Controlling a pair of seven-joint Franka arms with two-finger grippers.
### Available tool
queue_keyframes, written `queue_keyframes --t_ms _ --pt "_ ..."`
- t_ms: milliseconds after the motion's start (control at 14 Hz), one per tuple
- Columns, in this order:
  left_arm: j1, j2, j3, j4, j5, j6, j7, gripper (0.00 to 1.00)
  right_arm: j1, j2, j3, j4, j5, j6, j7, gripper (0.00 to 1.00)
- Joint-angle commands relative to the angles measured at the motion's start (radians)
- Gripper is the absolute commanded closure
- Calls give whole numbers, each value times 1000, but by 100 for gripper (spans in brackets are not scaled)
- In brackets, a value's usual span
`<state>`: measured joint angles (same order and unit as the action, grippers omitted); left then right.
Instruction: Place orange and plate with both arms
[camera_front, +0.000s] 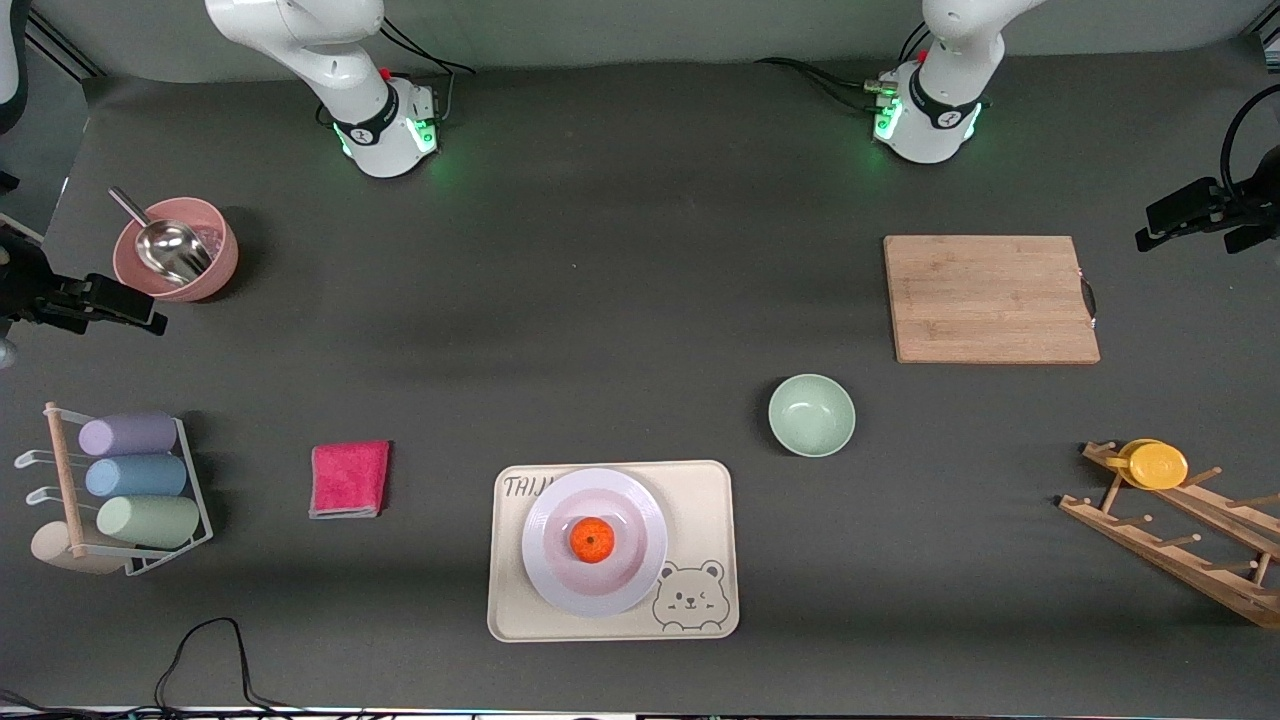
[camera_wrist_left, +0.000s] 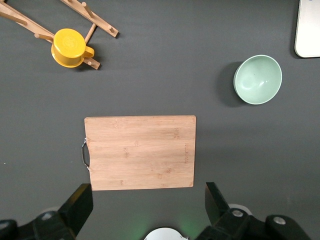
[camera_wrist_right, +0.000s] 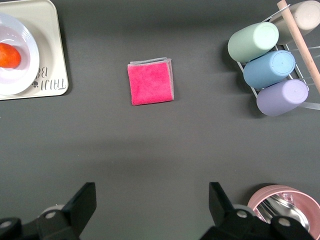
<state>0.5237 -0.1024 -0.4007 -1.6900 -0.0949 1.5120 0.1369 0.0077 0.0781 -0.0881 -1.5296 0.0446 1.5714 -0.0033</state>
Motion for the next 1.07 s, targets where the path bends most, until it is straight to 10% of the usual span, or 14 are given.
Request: queue_keyframes --t_ms 0,1000 --pt "-7 -8 2 12 -5 1 12 0 11 -4 -2 5 -29 -14 32 0" --pt "-5 -10 -3 15 1 14 53 0 11 -4 -5 3 -51 -14 -10 0"
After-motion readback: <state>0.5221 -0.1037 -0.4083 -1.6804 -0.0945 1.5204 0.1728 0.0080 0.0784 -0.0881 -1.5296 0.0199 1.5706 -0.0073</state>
